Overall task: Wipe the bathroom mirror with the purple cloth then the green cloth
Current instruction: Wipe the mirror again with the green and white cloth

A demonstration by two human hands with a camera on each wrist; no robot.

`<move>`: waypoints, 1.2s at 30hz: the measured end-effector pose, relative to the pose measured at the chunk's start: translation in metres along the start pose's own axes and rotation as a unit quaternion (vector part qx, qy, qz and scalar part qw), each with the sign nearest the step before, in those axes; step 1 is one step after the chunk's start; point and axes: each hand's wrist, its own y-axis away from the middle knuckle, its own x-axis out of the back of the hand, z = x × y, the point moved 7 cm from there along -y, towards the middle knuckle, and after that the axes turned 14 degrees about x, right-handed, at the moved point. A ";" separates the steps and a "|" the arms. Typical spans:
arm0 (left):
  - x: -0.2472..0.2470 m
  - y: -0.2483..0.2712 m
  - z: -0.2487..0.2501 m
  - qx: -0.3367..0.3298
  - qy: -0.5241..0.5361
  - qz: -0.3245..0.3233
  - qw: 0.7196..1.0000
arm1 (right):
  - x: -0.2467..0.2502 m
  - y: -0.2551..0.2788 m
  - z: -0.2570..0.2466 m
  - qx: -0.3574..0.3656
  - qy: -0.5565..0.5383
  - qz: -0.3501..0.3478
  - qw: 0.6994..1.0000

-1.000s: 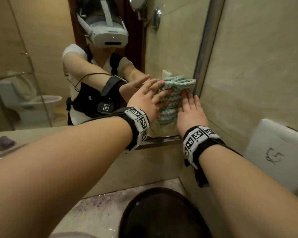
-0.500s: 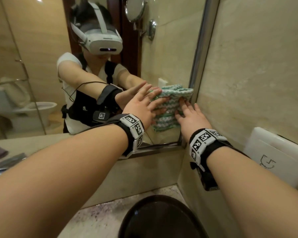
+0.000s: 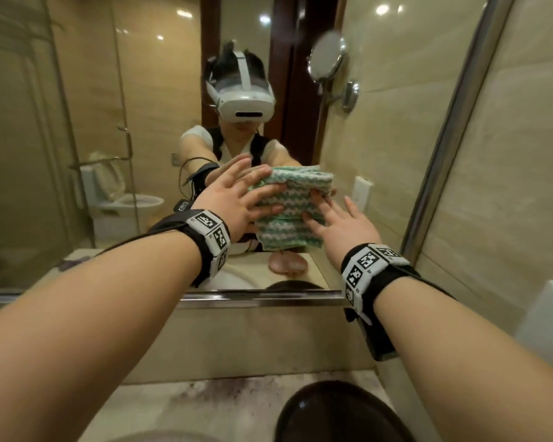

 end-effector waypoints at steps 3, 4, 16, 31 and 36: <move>-0.015 0.016 -0.032 0.043 -0.058 -0.004 0.997 | 0.021 -0.015 -0.024 0.016 0.002 0.012 1.000; -0.015 0.023 -0.041 0.054 -0.070 0.001 0.996 | 0.028 -0.021 -0.031 0.021 0.007 0.021 1.000; -0.021 0.084 -0.136 0.156 -0.157 -0.084 0.971 | 0.109 -0.069 -0.113 0.055 0.032 0.074 0.995; -0.030 0.098 -0.166 0.168 -0.105 -0.070 0.978 | 0.128 -0.082 -0.137 -0.002 0.025 0.115 0.993; -0.015 0.074 -0.149 0.126 -0.071 -0.039 0.989 | 0.112 -0.071 -0.109 -0.040 0.056 0.100 0.993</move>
